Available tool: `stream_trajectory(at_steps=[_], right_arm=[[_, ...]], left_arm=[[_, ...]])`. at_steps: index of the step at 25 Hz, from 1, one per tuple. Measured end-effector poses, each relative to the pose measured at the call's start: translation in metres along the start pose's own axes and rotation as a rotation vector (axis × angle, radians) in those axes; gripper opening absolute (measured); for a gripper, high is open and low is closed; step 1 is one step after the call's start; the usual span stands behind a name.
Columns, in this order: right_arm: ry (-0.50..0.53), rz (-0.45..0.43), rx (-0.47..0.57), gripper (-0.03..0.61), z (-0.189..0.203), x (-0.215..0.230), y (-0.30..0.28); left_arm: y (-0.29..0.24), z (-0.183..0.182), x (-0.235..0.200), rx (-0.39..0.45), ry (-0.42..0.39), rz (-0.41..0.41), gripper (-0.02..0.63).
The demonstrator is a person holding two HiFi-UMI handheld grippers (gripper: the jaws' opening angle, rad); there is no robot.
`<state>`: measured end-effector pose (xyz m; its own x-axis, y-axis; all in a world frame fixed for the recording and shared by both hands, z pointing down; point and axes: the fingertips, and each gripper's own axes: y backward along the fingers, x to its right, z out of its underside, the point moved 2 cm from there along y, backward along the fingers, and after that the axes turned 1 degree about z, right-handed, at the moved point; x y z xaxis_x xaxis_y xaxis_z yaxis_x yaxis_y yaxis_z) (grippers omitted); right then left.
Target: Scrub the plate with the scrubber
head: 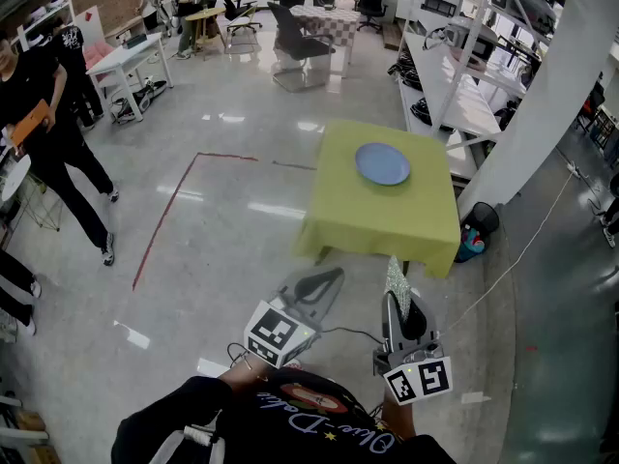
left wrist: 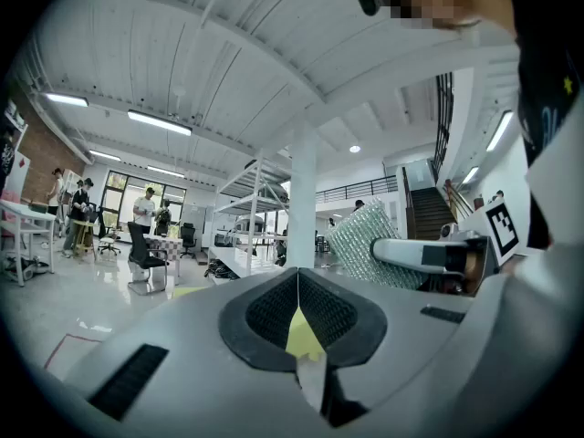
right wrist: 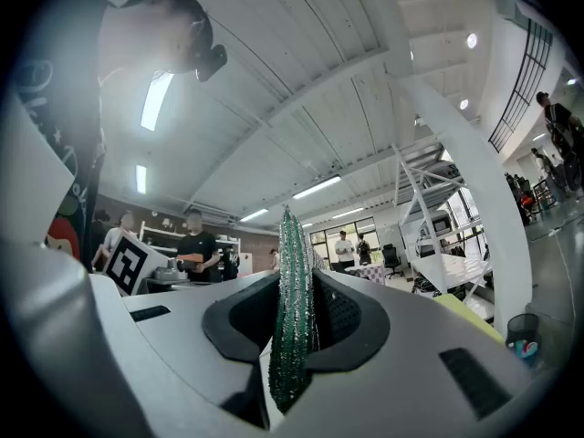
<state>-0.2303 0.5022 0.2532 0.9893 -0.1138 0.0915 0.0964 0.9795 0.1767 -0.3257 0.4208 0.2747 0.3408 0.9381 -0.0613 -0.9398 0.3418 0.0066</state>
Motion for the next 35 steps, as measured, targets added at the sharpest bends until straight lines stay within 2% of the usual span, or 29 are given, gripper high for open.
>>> stream_trajectory(at_steps=[9,18,25,31,35], right_arm=[[-0.018,0.012,0.02,0.06,-0.004,0.011,0.015],[-0.041,0.088,0.069,0.061,-0.016,0.048,0.062],[-0.072,0.076,0.067,0.061,-0.011,0.061,0.089],[-0.08,0.034,0.076,0.061,-0.013,0.071,0.082],[-0.083,0.033,0.067,0.061,-0.011,0.083,0.078]], left_arm=[[-0.001,0.001,0.01,-0.005,-0.009,-0.012,0.005],[-0.014,0.007,0.042,-0.016,-0.014,-0.004,0.005],[-0.016,0.017,0.069,-0.037,-0.025,-0.022,0.005],[-0.027,0.014,0.066,-0.046,-0.031,-0.055,0.005],[-0.05,0.016,0.066,-0.052,-0.021,-0.035,0.005]])
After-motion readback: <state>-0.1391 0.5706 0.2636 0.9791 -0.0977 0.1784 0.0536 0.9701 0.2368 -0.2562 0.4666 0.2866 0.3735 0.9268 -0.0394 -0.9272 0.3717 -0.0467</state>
